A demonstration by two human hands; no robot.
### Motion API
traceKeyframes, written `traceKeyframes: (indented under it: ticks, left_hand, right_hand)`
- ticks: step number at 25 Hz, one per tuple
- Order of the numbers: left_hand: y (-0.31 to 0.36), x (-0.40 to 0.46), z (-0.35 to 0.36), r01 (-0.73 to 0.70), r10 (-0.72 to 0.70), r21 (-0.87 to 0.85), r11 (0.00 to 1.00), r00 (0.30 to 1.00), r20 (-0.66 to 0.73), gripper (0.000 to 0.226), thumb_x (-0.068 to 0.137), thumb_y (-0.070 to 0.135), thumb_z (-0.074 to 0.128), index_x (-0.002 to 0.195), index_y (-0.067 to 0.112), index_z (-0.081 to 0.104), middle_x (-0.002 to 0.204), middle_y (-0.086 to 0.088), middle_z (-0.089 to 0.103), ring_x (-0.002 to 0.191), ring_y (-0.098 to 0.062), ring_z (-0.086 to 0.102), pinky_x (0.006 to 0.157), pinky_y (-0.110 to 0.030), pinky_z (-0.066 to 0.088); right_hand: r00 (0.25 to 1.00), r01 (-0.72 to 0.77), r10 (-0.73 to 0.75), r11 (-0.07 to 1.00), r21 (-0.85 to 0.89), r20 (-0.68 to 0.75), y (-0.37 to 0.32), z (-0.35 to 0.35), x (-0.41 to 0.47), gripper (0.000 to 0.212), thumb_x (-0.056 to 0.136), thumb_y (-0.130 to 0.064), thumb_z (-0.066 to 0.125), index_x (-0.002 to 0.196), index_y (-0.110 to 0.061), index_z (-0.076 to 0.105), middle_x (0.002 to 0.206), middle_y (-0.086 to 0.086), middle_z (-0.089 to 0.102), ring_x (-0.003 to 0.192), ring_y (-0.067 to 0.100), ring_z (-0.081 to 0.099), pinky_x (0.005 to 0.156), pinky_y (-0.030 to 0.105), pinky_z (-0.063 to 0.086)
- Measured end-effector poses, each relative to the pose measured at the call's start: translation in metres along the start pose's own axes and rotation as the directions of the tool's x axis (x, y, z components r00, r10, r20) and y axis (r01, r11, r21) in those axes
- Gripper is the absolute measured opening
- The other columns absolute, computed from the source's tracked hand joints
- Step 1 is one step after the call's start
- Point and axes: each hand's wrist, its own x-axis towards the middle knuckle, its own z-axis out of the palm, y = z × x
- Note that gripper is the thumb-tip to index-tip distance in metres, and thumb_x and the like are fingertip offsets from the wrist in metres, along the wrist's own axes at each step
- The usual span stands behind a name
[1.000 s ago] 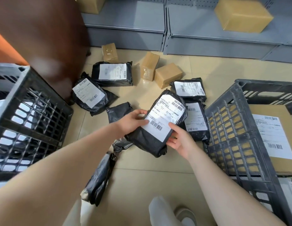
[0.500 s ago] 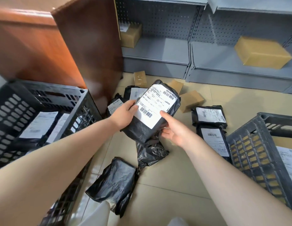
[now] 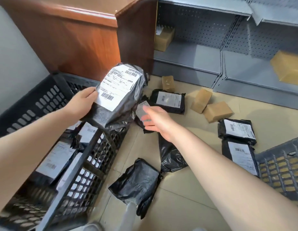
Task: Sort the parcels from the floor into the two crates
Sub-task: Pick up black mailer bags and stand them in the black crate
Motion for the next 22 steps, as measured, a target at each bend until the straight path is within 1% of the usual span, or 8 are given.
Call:
traceKeyframes:
  ticks: [3, 7, 10, 13, 15, 18, 20, 22]
  left_hand:
    - [-0.021, -0.005, -0.036, 0.050, -0.047, 0.084, 0.995, 0.998, -0.037, 0.024, 0.103, 0.032, 0.042, 0.091, 0.031, 0.063, 0.102, 0.008, 0.067, 0.096, -0.012, 0.060, 0.086, -0.023, 0.040]
    - [-0.056, -0.012, -0.072, 0.141, -0.128, 0.138, 0.980, 0.987, -0.093, 0.026, 0.102, 0.036, 0.043, 0.118, 0.030, 0.063, 0.117, 0.007, 0.063, 0.109, -0.017, 0.058, 0.090, -0.026, 0.041]
    - [-0.088, -0.018, -0.094, 0.275, -0.243, 0.236, 0.932, 0.957, -0.157, 0.038, 0.102, 0.033, 0.044, 0.137, 0.021, 0.054, 0.138, -0.002, 0.055, 0.127, -0.025, 0.049, 0.106, -0.032, 0.032]
    - [-0.119, -0.024, -0.111, 0.333, -0.294, 0.350, 0.876, 0.942, -0.160, 0.038, 0.102, 0.029, 0.043, 0.135, 0.014, 0.056, 0.141, -0.010, 0.053, 0.131, -0.033, 0.045, 0.111, -0.038, 0.029]
    - [-0.136, -0.031, -0.123, 0.371, -0.351, 0.435, 0.820, 0.927, -0.129, 0.037, 0.102, 0.023, 0.046, 0.135, 0.009, 0.056, 0.141, -0.012, 0.053, 0.133, -0.034, 0.043, 0.112, -0.039, 0.028]
    - [-0.164, -0.041, -0.141, 0.452, -0.477, 0.508, 0.733, 0.874, -0.089, 0.034, 0.096, 0.016, 0.056, 0.129, 0.008, 0.061, 0.138, -0.013, 0.055, 0.131, -0.031, 0.045, 0.112, -0.038, 0.029]
    - [-0.178, -0.047, -0.147, 0.513, -0.538, 0.546, 0.662, 0.833, -0.130, 0.027, 0.092, 0.013, 0.060, 0.117, 0.007, 0.066, 0.128, -0.015, 0.058, 0.122, -0.033, 0.048, 0.105, -0.037, 0.037]
    - [-0.188, -0.051, -0.146, 0.546, -0.580, 0.596, 0.589, 0.799, -0.158, 0.019, 0.092, 0.009, 0.055, 0.110, 0.007, 0.061, 0.117, -0.017, 0.053, 0.111, -0.035, 0.047, 0.091, -0.033, 0.038]
  right_hand:
    - [0.996, 0.089, -0.086, 0.990, -0.106, 0.030, -0.006, 0.043, 0.008, 0.027, 0.099, -0.040, 0.051, 0.118, -0.022, 0.056, 0.117, 0.002, 0.062, 0.100, 0.017, 0.061, 0.095, 0.037, 0.054]
    - [0.953, 0.301, -0.295, 0.895, -0.329, 0.070, 0.002, 0.088, 0.015, 0.035, 0.099, -0.035, 0.049, 0.132, -0.026, 0.054, 0.132, -0.008, 0.055, 0.118, 0.011, 0.051, 0.101, 0.033, 0.043]
    - [0.917, 0.396, -0.366, 0.775, -0.493, 0.160, 0.011, 0.115, 0.016, 0.038, 0.101, -0.029, 0.047, 0.138, -0.028, 0.051, 0.151, -0.009, 0.041, 0.141, 0.016, 0.029, 0.114, 0.036, 0.029]
    - [0.909, 0.416, -0.322, 0.642, -0.644, 0.265, 0.022, 0.134, 0.014, 0.041, 0.102, -0.036, 0.044, 0.143, -0.034, 0.047, 0.161, -0.010, 0.026, 0.150, 0.018, 0.005, 0.121, 0.043, 0.012]
    - [0.911, 0.404, -0.308, 0.549, -0.731, 0.272, 0.029, 0.142, 0.013, 0.041, 0.101, -0.044, 0.041, 0.141, -0.034, 0.048, 0.163, -0.009, 0.022, 0.152, 0.021, -0.003, 0.122, 0.045, 0.005]
    - [0.905, 0.388, -0.339, 0.419, -0.821, 0.256, 0.034, 0.149, 0.011, 0.043, 0.100, -0.050, 0.040, 0.131, -0.026, 0.057, 0.163, -0.005, 0.022, 0.152, 0.024, -0.005, 0.122, 0.046, 0.002]
    - [0.905, 0.383, -0.353, 0.428, -0.819, 0.239, 0.036, 0.151, 0.011, 0.040, 0.097, -0.053, 0.044, 0.118, -0.023, 0.060, 0.161, -0.004, 0.025, 0.152, 0.025, -0.003, 0.122, 0.048, 0.006]
    - [0.900, 0.387, -0.370, 0.432, -0.815, 0.231, 0.039, 0.153, 0.011, 0.035, 0.096, -0.053, 0.046, 0.107, -0.022, 0.058, 0.160, -0.004, 0.028, 0.152, 0.026, -0.002, 0.121, 0.048, 0.011]
